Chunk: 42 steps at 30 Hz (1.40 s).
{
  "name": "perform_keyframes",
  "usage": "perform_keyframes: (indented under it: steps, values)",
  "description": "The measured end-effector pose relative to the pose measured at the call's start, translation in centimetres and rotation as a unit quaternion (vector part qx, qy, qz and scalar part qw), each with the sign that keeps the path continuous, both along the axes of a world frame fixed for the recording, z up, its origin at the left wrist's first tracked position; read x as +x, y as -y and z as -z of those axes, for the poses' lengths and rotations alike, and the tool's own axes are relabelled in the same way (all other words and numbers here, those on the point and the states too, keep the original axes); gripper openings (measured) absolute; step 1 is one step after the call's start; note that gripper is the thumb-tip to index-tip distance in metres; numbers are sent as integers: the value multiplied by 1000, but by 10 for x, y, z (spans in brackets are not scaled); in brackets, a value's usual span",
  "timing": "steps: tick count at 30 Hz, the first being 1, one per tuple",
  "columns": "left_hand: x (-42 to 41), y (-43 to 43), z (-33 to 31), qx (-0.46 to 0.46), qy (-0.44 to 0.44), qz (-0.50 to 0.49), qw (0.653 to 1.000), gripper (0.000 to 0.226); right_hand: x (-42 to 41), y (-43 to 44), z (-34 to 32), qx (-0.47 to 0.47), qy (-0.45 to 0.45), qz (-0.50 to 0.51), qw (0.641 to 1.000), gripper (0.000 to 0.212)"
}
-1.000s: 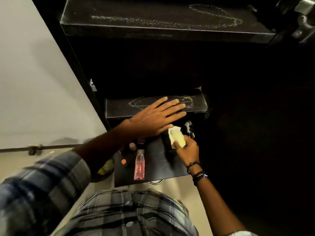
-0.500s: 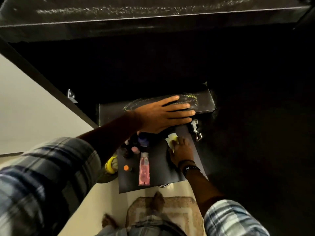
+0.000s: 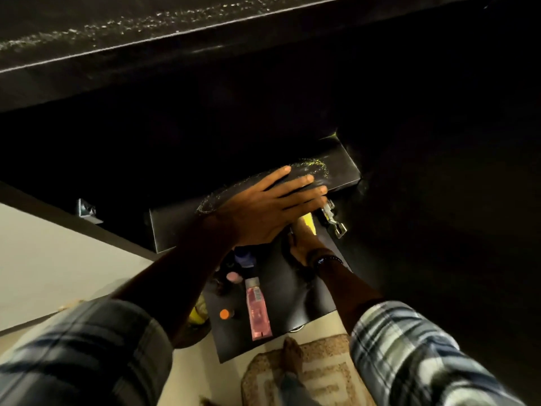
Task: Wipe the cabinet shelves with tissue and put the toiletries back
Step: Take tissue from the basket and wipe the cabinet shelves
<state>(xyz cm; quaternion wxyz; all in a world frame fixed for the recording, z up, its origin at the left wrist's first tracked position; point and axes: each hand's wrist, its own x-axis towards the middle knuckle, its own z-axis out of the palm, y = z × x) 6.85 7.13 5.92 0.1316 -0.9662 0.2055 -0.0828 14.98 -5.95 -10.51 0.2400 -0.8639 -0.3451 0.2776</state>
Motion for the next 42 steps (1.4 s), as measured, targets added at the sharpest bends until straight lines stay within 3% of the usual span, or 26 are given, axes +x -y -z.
perform_keyframes:
  steps: [3,5,7,10,12,14,18,21,24,26,30,37,40,42]
  values:
    - [-2,2,-3,-9,-3,-4,1000,69,-29,4,9,-50,-48,-36,997,53]
    - [-1,0,-4,-14,-8,-6,1000,66,-54,29,19,9,-29,-57,998,52]
    - [-2,0,-5,-22,-16,-11,1000,63,-73,62,22,21,-18,-12,1000,45]
    - [-2,-2,-6,-25,-37,-19,999,60,-81,105,29,-77,109,27,991,49]
    - [-5,-4,-10,-29,-46,-23,998,58,-70,110,27,-89,80,113,986,40]
    - [-5,-6,-10,-34,-54,-22,998,58,-48,94,25,-75,100,133,983,50]
    - [-4,-5,-10,-52,-49,-12,997,57,-11,34,22,-39,87,47,994,52]
    - [-5,-4,-10,-61,-41,-6,997,58,-24,8,19,-10,69,53,996,33]
    - [-5,-5,-11,-70,-45,-4,997,59,-69,28,27,34,74,43,996,38]
    - [-4,-5,-10,-71,-41,-1,997,60,-91,61,37,-8,66,63,996,48]
    - [-5,-4,-8,-62,-23,-3,998,66,-75,95,50,-48,166,60,983,42]
    - [-3,-4,-5,-45,-24,6,999,72,2,1,35,-83,67,86,991,57]
    - [-3,-4,-8,-48,-39,2,998,73,-29,-5,36,-83,-7,63,995,66]
    - [-3,-3,-12,-45,-55,-1,997,70,-69,18,34,-69,-9,10,998,64]
